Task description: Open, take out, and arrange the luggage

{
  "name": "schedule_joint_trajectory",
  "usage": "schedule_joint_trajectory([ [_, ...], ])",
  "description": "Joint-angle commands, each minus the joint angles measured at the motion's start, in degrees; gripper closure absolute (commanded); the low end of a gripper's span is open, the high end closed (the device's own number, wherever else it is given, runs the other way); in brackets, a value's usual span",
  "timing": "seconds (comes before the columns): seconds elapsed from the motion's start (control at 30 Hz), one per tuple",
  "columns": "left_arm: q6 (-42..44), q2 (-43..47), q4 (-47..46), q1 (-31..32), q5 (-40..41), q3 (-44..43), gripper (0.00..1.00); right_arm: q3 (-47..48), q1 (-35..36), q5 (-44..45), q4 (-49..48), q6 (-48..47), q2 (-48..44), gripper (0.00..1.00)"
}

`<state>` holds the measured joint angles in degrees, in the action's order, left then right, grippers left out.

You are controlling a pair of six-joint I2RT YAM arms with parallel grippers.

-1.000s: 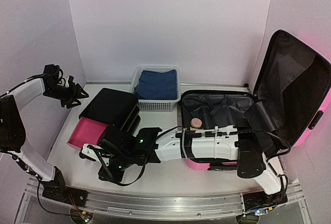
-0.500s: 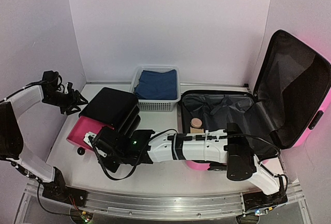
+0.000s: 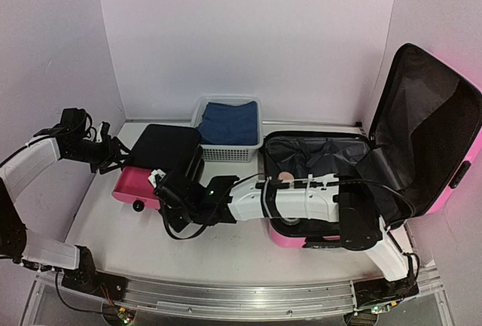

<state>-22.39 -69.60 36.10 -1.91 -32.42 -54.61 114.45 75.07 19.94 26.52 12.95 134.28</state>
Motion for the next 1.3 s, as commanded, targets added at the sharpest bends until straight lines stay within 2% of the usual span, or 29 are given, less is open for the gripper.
schedule_joint_trajectory([
  [0.0, -0.92, 4.11, 1.57, 3.55, -2.55, 0.18, 0.45, -4.02, -3.68, 3.58, -5.44, 5.39, -9.39, 0.45],
  [0.2, 0.59, 7.49, 3.62, 4.89, -2.86, -3.29, 0.41, -8.54, -7.67, -1.4, -7.1, 8.06, -13.07, 0.4],
  [0.33, 5.3, 5.95, 5.91, 4.89, -0.34, -11.74, 0.35, -14.22, -7.83, -4.88, -7.34, 7.73, -17.79, 0.31],
  [0.5, 6.17, -2.66, 3.68, 4.89, 3.41, -22.61, 0.33, -23.93, -8.36, -9.03, -7.36, 7.18, -25.05, 0.13],
  [0.57, 6.38, -7.82, 0.38, 5.13, 3.16, -26.24, 0.34, -26.79, -9.9, -13.42, -7.45, 9.1, -27.33, 0.07],
  [0.63, 7.63, -13.81, -1.28, 6.55, 4.67, -30.71, 0.34, -28.61, -12.62, -21.85, -8.76, 11.77, -28.22, 0.02],
  [0.67, 9.69, -18.0, -1.92, 7.49, 5.59, -33.22, 0.35, -28.75, -13.93, -26.69, -9.19, 12.93, -27.97, 0.02],
  [0.77, 14.27, -26.48, -2.15, 8.87, 8.06, -40.02, 0.35, -28.23, -14.33, -30.76, -10.77, 13.85, -26.69, 0.02],
  [0.9, 18.21, -34.6, -2.35, 9.0, 7.79, -47.63, 0.33, -26.78, -14.68, -33.26, -13.43, 17.0, -23.97, 0.02],
  [1.0, 19.55, -38.99, -2.12, 9.15, 4.05, -51.19, 0.28, -24.89, -14.82, -34.32, -15.12, 19.55, -20.82, 0.02],
  [1.27, 20.47, -42.77, 1.72, 9.99, 4.59, -49.4, 0.27, -20.97, -14.98, -30.39, -16.06, 21.7, -15.96, 0.02],
])
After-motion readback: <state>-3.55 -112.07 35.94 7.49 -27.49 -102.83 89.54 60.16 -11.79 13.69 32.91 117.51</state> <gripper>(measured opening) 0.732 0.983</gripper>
